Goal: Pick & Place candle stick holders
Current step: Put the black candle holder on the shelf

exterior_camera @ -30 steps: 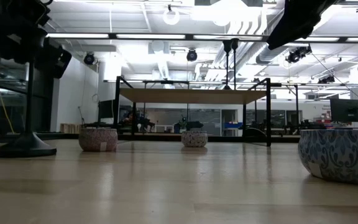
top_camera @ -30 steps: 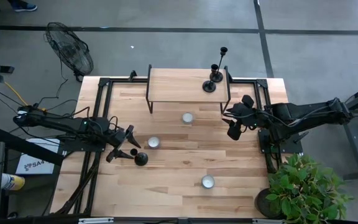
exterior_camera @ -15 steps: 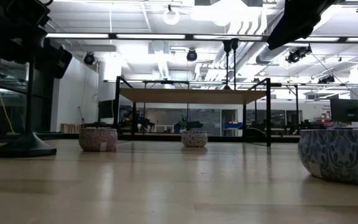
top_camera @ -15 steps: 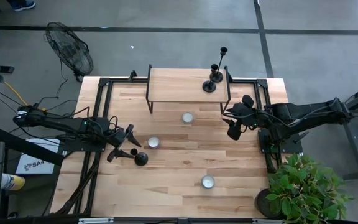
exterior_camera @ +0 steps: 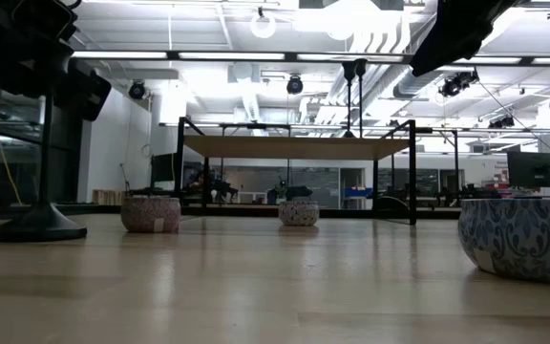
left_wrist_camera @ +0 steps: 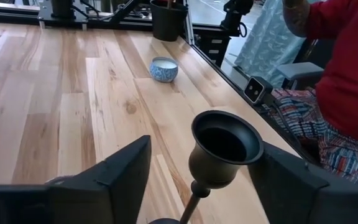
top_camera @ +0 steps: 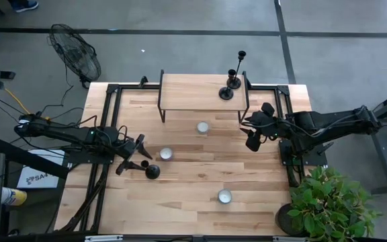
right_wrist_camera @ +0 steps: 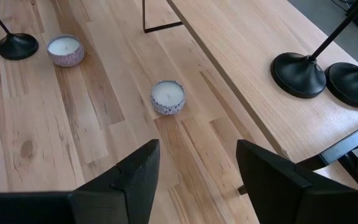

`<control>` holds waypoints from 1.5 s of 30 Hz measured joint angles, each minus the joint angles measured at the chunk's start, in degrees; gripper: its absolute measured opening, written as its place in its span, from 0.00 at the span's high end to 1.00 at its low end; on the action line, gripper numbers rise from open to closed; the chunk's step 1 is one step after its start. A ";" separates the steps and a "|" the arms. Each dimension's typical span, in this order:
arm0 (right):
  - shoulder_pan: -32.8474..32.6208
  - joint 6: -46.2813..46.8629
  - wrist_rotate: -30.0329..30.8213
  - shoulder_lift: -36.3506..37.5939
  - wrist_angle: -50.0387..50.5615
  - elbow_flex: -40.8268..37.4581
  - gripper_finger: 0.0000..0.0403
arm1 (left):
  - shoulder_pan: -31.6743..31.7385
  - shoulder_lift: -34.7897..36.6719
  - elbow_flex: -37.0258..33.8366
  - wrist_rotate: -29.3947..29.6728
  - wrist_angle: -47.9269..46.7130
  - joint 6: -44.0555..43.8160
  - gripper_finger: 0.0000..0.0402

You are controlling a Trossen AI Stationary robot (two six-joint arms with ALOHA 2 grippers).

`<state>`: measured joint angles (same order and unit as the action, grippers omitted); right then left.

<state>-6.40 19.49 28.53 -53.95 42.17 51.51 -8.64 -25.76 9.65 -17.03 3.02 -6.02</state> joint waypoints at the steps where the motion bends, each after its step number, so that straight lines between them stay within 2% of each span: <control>1: -0.01 0.00 0.00 0.00 0.00 0.00 0.48 | 0.00 0.00 0.00 -0.09 0.01 0.00 0.41; 9: -0.02 0.00 0.00 0.00 0.00 0.00 0.48 | 0.00 0.00 0.00 -0.45 0.03 -0.02 0.59; 18: -0.01 0.20 -0.07 0.00 0.00 0.00 0.48 | 0.00 0.04 0.00 -0.43 0.21 -0.02 0.70; 28: -0.02 0.22 -0.46 0.00 0.00 0.00 0.48 | 0.00 0.00 0.00 -0.35 0.66 -0.22 0.71; 34: 0.00 1.05 -0.61 -0.06 0.00 0.00 0.48 | 0.00 0.00 0.00 0.27 8.44 0.55 0.71; 40: -0.02 1.29 -1.01 -1.65 -2.64 0.00 0.48 | 0.00 0.00 0.07 6.20 10.96 4.35 0.71; 45: -0.02 -2.30 -4.61 -6.99 -11.74 0.00 0.48 | 0.00 0.00 0.07 11.34 11.00 4.35 0.71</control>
<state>-6.42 17.18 23.92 -60.94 30.43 51.51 -8.64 -25.76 9.72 -5.69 14.02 -1.67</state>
